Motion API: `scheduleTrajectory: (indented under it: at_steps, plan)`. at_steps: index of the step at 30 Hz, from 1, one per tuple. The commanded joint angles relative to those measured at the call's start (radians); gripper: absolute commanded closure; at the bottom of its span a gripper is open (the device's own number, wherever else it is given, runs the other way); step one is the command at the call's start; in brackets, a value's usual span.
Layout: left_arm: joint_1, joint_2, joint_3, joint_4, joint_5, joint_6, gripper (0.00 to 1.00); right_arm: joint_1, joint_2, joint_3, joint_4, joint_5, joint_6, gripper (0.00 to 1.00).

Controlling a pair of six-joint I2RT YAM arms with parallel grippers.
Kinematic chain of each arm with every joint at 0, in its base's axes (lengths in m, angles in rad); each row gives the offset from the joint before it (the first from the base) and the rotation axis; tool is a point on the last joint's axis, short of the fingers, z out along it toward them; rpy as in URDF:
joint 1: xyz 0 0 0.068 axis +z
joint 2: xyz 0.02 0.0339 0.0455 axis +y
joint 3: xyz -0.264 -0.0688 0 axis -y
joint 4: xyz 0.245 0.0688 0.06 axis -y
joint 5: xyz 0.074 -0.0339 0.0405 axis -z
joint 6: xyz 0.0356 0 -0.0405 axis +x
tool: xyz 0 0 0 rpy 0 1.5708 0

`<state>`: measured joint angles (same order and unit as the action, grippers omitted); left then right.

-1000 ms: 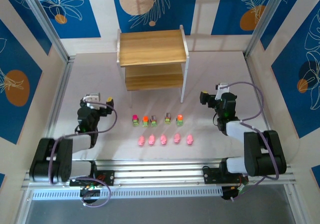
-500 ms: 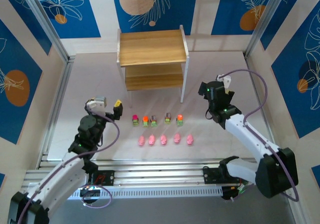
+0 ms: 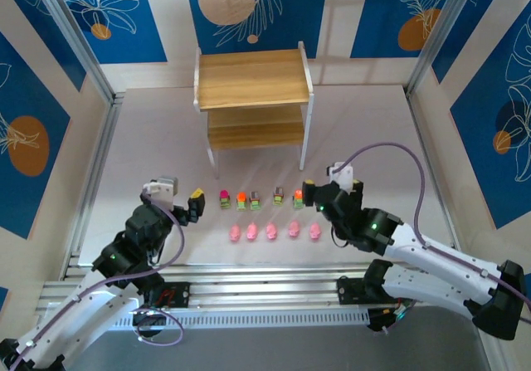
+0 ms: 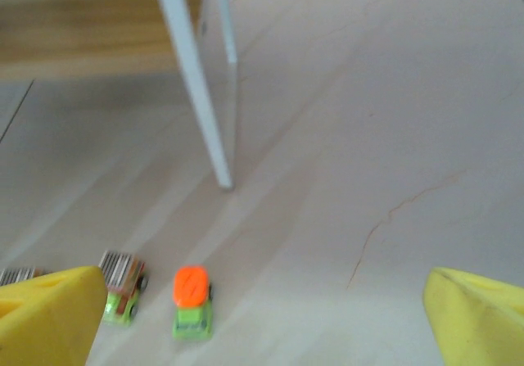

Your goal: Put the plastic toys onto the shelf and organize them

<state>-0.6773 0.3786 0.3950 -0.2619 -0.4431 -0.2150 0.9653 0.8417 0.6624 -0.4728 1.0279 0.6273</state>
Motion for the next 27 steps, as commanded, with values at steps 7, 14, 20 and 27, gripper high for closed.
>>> scheduleTrajectory:
  at_steps: [7,14,20,27]
  plan:
    - [-0.064,0.031,-0.048,-0.042,-0.002,-0.046,0.01,0.247,0.024,-0.003,-0.334,0.111,0.37,0.02]
    - [-0.135,0.099,-0.054,0.024,0.03,-0.003,0.07,0.328,0.071,-0.052,-0.391,0.052,0.565,0.12]
    - [-0.159,0.167,-0.056,0.068,0.069,0.018,0.1,0.329,0.133,-0.11,-0.332,-0.024,0.632,0.19]
    - [-0.159,0.177,-0.062,0.085,0.077,0.017,0.1,0.303,0.167,-0.189,-0.185,-0.13,0.6,0.27]
